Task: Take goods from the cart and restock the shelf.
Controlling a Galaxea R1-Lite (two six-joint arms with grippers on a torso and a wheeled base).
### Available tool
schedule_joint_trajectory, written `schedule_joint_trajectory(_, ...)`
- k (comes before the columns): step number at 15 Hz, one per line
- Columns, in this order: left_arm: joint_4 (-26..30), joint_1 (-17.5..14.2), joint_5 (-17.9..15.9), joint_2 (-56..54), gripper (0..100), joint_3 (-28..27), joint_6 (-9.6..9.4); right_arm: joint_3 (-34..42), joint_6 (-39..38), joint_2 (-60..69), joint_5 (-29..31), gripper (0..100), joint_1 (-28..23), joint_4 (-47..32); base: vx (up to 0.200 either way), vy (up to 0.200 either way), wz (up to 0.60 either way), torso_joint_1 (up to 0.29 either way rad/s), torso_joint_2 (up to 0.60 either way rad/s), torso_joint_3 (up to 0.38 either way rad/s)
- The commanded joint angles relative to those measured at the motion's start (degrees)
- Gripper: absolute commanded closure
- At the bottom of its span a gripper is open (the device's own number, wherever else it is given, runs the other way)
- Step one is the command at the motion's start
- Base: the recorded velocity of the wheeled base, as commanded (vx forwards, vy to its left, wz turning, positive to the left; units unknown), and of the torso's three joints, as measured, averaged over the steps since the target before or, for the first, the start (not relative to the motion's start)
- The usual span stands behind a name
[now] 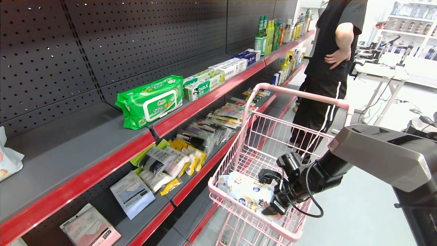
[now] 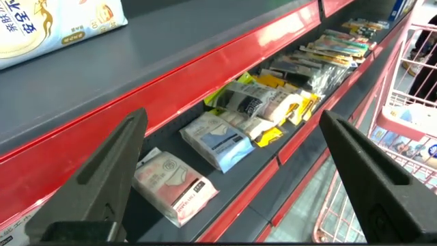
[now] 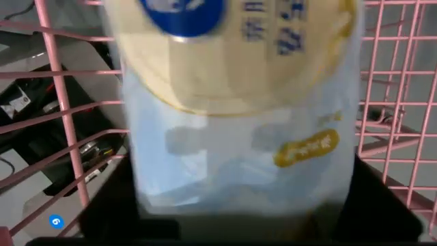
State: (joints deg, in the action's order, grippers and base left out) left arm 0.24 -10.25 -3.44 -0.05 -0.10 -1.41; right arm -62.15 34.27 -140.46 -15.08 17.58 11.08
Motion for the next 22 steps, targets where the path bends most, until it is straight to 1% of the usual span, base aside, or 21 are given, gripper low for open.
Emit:
schedule_joint_trajectory(1,0.0,0.0,0.0,0.0,0,0.0,0.01,1.4,-0.1,0.2,0.1,100,0.0,0.3,0.000,0.000,0.00,0.000,0.00,0.000)
schedule_joint_trajectory(3,0.0,0.0,0.0,0.0,0,0.0,0.10,3.4,-1.4,2.9,0.3,100,0.0,0.3,0.000,0.000,0.00,0.000,0.00,0.000)
schedule_joint_trajectory(5,0.0,0.0,0.1,0.0,0,0.0,0.10,5.8,-3.8,8.4,3.2,100,-0.3,0.3,0.000,0.000,0.00,0.000,0.00,0.000)
schedule_joint_trajectory(6,0.0,0.0,0.1,0.0,0,0.0,0.10,7.1,-6.7,14.0,6.3,100,-1.1,0.3,0.000,0.000,0.00,0.000,0.00,0.000)
schedule_joint_trajectory(8,0.0,0.0,0.1,0.0,0,0.0,0.10,8.2,-12.0,24.3,8.5,100,-1.7,-0.3,0.000,0.000,0.00,0.000,0.00,0.000)
schedule_joint_trajectory(9,0.0,0.0,0.1,0.0,0,0.0,0.10,8.4,-16.5,30.7,10.5,100,-1.5,-0.4,0.000,0.000,0.00,0.000,0.00,0.000)
schedule_joint_trajectory(11,0.0,0.0,0.1,0.0,0,0.0,0.18,10.5,-20.7,41.4,16.8,100,-1.5,-0.9,0.000,0.000,0.00,0.000,0.00,0.000)
schedule_joint_trajectory(12,0.0,0.0,0.1,0.0,0,0.0,0.10,12.6,-22.6,47.1,17.7,100,-1.5,-0.9,0.000,0.000,0.00,0.000,0.00,0.000)
schedule_joint_trajectory(14,0.0,0.0,0.1,0.0,0,0.0,0.36,17.1,-23.5,56.3,18.2,100,-1.8,-0.9,0.000,0.000,0.00,0.000,0.00,0.000)
schedule_joint_trajectory(15,0.0,0.0,0.0,0.0,0,0.0,0.27,22.8,-23.5,65.3,18.5,100,-2.5,-0.9,0.000,0.000,0.00,0.000,0.00,0.000)
schedule_joint_trajectory(17,0.0,0.0,0.1,0.0,0,0.0,0.36,28.7,-22.9,75.6,20.1,100,-3.3,-1.8,0.000,0.000,0.00,0.000,0.00,0.000)
schedule_joint_trajectory(18,0.0,0.0,0.0,0.0,0,0.0,0.36,30.0,-22.7,79.5,22.0,100,-4.8,-4.2,0.000,0.000,0.00,0.000,0.00,0.000)
schedule_joint_trajectory(19,0.0,0.0,0.0,0.0,0,0.0,0.36,30.7,-22.7,83.5,22.5,100,-6.2,-7.5,0.000,0.000,0.00,0.000,0.00,0.000)
schedule_joint_trajectory(20,0.0,0.0,0.0,0.0,0,0.0,0.27,31.2,-22.7,87.1,22.1,100,-7.5,-9.9,0.000,0.000,0.00,0.000,0.00,0.000)
schedule_joint_trajectory(22,0.0,0.0,0.0,0.0,0,0.0,0.27,33.0,-22.5,94.9,21.3,100,-7.9,-12.8,0.000,0.000,0.00,0.000,0.00,0.000)
